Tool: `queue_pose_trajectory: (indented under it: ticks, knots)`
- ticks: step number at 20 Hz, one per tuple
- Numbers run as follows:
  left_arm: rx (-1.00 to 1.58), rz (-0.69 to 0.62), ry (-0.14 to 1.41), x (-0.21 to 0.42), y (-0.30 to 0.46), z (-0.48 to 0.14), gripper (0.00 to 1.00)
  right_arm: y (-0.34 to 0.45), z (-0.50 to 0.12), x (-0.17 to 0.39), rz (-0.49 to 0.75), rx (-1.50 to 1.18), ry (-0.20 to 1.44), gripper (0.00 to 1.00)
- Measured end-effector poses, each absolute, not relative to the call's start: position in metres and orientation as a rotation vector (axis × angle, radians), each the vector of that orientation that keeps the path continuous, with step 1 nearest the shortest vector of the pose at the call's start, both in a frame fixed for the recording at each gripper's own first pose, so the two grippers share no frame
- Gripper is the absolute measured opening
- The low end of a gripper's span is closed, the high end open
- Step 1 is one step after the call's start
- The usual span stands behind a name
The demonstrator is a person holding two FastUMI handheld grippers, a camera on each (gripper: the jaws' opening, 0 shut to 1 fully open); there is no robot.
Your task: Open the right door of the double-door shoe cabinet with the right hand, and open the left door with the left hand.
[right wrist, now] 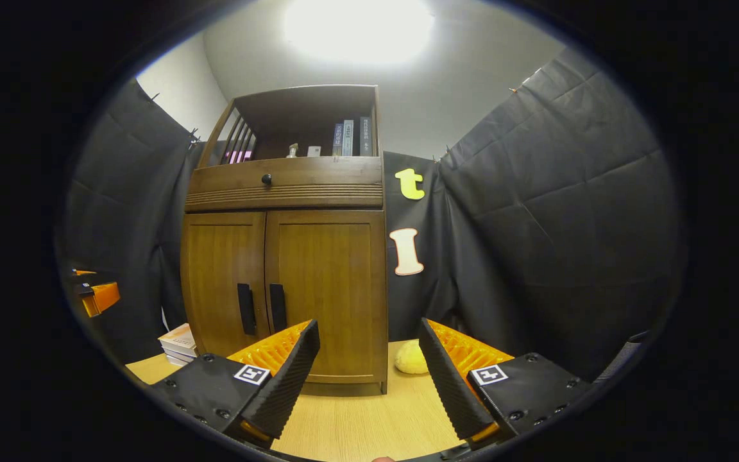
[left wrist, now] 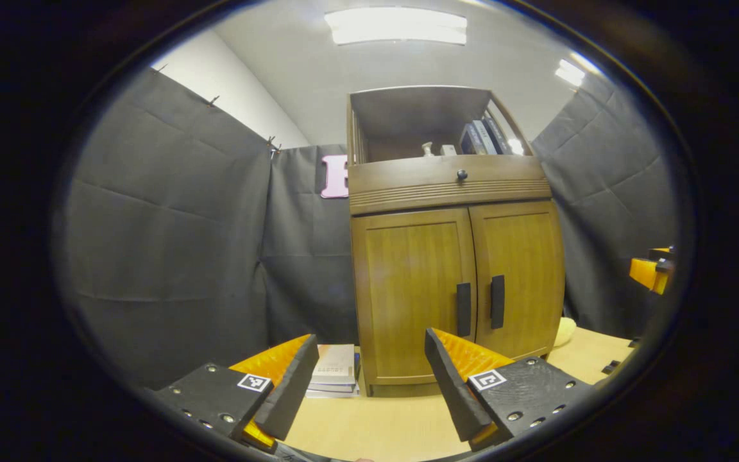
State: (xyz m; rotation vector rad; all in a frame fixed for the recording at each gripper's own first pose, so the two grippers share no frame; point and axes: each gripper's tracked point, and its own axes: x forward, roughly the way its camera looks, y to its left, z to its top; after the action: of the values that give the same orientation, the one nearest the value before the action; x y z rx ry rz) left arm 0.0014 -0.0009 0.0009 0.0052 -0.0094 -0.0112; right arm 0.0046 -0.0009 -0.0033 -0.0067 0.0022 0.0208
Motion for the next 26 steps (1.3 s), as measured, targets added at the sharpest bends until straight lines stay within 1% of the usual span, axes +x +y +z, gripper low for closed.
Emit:
queue_pose_trajectory:
  ticks: [8, 15, 20, 22, 26]
  knots:
    - [0.004, 0.007, -0.009, 0.001, 0.001, 0.001, 0.96, 0.010, -0.011, 0.017, 0.070, 0.017, 0.012, 0.97]
    - [0.011, 0.056, 0.004, -0.005, 0.006, 0.000, 0.96, 0.050, 0.004, 0.080, 0.134, 0.035, 0.010, 0.98]
    - [0.016, 0.104, 0.006, -0.007, 0.009, 0.001, 0.96, 0.074, -0.006, 0.104, 0.182, 0.048, 0.036, 0.96]
    - [0.019, 0.120, 0.009, -0.008, 0.011, 0.000, 0.96, 0.086, -0.009, 0.113, 0.201, 0.063, 0.044, 0.98]
    - [0.024, 0.154, 0.009, -0.007, 0.014, 0.002, 0.96, 0.108, -0.016, 0.142, 0.223, 0.071, 0.052, 0.97]
